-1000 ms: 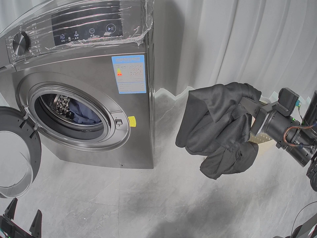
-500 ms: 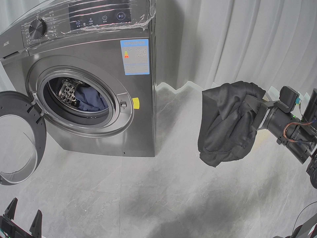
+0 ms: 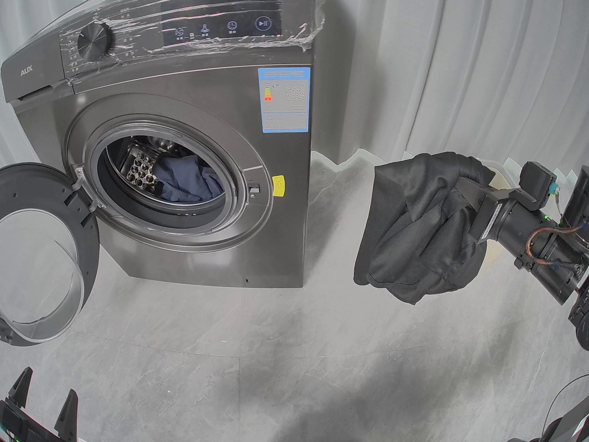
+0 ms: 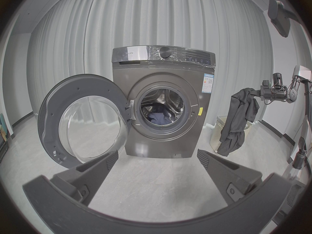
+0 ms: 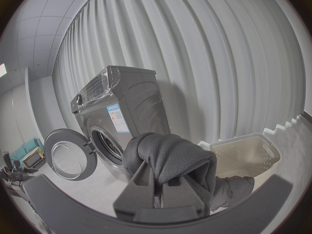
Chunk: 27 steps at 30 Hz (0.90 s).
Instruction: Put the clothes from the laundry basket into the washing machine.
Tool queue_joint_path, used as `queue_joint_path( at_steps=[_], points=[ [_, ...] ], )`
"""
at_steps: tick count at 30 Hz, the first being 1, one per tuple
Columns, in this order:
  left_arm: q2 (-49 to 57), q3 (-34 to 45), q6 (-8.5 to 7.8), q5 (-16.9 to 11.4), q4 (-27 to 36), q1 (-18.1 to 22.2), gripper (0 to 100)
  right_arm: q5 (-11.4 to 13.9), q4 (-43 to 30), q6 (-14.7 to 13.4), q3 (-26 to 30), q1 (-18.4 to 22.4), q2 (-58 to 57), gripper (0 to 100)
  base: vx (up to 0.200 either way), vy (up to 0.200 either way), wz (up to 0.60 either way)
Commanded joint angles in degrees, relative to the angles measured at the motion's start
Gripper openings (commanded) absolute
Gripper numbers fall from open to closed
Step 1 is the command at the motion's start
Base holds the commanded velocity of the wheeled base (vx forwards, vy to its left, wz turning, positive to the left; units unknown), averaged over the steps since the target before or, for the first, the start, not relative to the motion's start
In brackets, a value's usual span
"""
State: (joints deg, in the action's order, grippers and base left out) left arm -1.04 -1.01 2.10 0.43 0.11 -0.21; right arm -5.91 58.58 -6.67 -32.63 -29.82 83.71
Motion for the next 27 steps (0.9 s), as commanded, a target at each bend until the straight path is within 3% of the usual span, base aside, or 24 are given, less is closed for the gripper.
queue_joint_path(
  at_steps=[1,22,27],
  points=[
    [0.7,0.8,0.01,0.0,0.0,0.0,100,0.0,0.0,0.0,0.1,0.0,0.1,0,0.000,0.200,0.00],
    [0.7,0.8,0.10,0.0,0.0,0.0,100,0.1,0.0,-0.1,0.4,0.0,0.1,0,0.000,0.200,0.00],
    [0.8,0.8,0.28,0.0,0.0,0.0,100,0.1,0.0,0.0,0.6,0.3,0.1,0,0.000,0.000,0.00]
  ],
)
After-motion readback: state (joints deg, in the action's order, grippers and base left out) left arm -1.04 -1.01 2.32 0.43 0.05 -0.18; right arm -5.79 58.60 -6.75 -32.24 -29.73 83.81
